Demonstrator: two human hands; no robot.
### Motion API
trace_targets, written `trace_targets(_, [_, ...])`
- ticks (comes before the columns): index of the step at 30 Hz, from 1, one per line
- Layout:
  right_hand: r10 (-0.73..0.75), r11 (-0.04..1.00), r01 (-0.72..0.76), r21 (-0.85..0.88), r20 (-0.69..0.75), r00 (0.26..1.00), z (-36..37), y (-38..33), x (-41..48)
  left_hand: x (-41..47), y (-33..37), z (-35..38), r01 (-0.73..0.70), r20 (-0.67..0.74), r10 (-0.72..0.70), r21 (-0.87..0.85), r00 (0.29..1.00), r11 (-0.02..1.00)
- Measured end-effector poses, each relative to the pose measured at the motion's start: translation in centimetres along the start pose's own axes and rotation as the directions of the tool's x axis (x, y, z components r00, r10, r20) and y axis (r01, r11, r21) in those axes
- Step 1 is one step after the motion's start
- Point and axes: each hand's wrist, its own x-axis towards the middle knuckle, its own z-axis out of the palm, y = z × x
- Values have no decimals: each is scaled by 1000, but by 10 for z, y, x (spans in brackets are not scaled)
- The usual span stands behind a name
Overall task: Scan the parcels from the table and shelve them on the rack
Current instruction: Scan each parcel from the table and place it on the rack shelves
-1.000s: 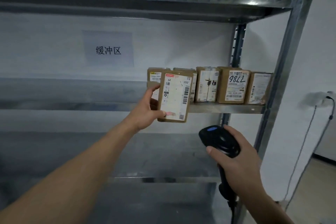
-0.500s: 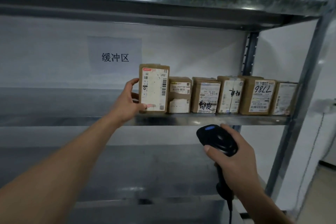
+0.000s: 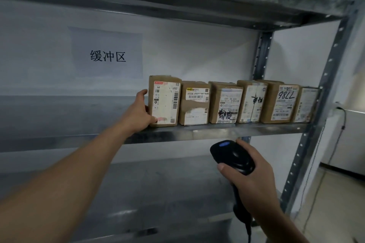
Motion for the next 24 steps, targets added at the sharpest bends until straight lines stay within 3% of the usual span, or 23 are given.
trace_targets(17, [4, 999, -4, -42, -3, 1000, 16, 5, -8, 0, -10, -1, 9, -61, -9, 8, 998, 1000])
trace_targets(21, [23, 999, -24, -44, -34, 999, 15, 3, -12, -10, -9, -3, -47, -203, 47, 5, 978, 999])
trace_targets(24, [32, 998, -34, -52, -36, 999, 15, 3, -15, -22, -8, -2, -140, -356, 148, 48, 923, 989])
